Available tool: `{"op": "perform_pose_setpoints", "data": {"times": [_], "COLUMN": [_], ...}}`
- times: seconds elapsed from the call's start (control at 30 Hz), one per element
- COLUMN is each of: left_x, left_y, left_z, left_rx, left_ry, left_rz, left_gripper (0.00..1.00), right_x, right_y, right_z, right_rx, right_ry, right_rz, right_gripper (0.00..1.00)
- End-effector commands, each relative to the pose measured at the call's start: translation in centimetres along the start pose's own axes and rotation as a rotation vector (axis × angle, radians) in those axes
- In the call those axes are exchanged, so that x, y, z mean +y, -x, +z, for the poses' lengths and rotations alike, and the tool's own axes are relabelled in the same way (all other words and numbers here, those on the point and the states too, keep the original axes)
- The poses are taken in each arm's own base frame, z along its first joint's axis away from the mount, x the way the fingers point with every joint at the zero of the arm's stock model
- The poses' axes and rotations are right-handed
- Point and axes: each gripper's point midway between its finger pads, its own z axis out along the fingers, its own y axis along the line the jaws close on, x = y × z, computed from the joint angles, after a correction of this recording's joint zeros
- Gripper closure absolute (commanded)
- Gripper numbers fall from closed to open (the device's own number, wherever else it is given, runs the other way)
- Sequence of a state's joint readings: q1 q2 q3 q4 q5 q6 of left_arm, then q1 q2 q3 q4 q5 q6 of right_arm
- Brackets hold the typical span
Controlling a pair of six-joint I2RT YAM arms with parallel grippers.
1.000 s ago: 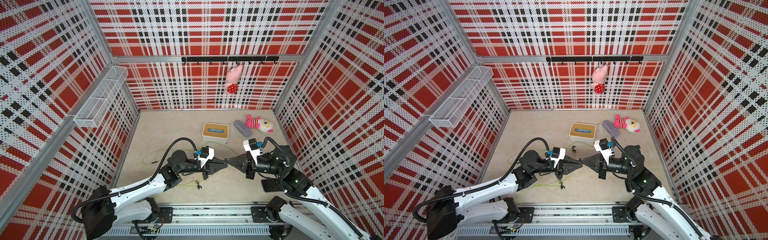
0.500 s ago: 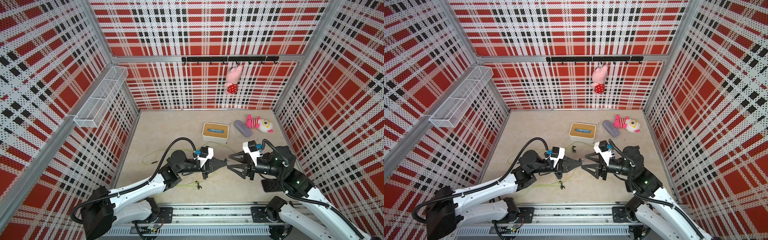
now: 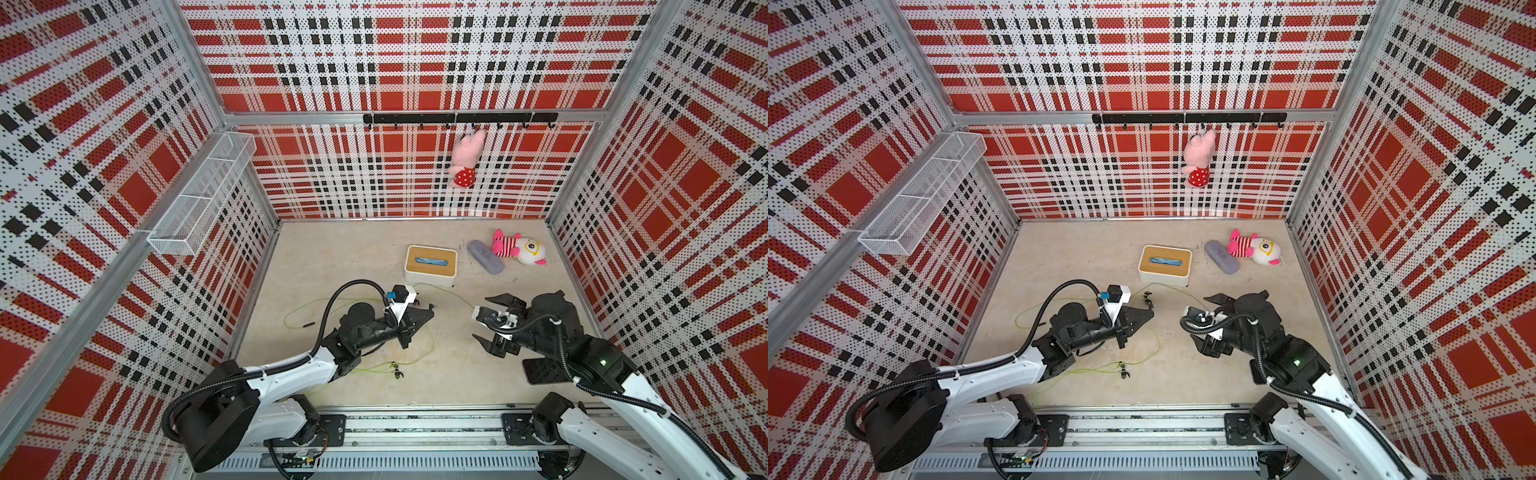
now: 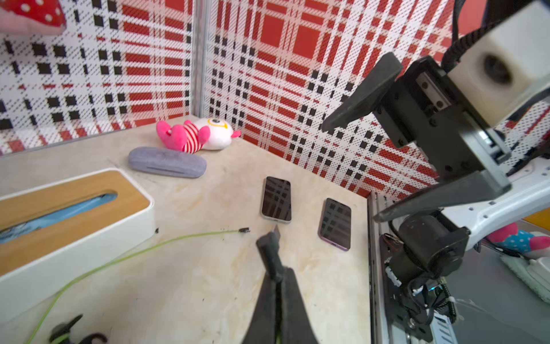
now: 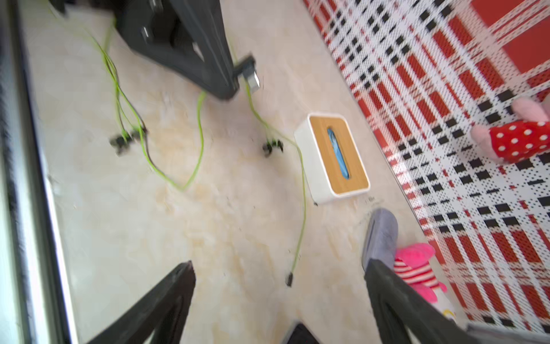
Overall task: Plug wired earphones into phones
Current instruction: Move the phone to the center of the board.
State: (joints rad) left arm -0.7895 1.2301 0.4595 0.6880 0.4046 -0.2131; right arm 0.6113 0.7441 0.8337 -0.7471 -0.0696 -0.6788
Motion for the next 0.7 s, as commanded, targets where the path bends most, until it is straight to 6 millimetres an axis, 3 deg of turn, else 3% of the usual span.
{"op": "perform_pose_setpoints", "data": {"times": [0.0, 0.1, 0.17, 0.27, 0.33, 0.47, 0.67], "left_x": [0.7, 0.8, 0.5, 0.0, -0.1, -0.3, -0.2], "left_y": [0.6, 0.0, -0.4, -0.9, -1.0, -1.3, -1.7], "left_z": [0.0, 0.2, 0.4, 0.5, 0.6, 0.5, 0.3], "left_rx": [-0.032, -0.017, -0.003, 0.014, 0.019, 0.024, 0.033], "left_ry": [0.027, 0.025, 0.000, -0.033, -0.042, -0.050, -0.036], "left_rz": [0.018, 0.016, 0.015, 0.010, 0.010, 0.014, 0.024], "left_gripper": [1.00, 1.00, 1.00, 1.00, 1.00, 1.00, 1.00], "right_x": [-0.5, -1.3, -1.6, -0.1, 1.1, 3.1, 4.8], "right_y": [-5.0, -8.2, -11.5, -16.8, -19.1, -20.8, -22.7], "right_z": [0.5, 1.3, 1.4, 0.2, -1.0, -2.7, -2.8], "right_rx": [0.266, 0.372, 0.469, 0.656, 0.733, 0.790, 0.849], "right_ry": [0.032, 0.107, 0.153, 0.282, 0.353, 0.460, 0.602], "right_rz": [-0.173, -0.146, -0.145, -0.218, -0.233, -0.203, -0.175], "right_gripper": [0.06, 0.10, 0.09, 0.08, 0.05, 0.00, 0.00]}}
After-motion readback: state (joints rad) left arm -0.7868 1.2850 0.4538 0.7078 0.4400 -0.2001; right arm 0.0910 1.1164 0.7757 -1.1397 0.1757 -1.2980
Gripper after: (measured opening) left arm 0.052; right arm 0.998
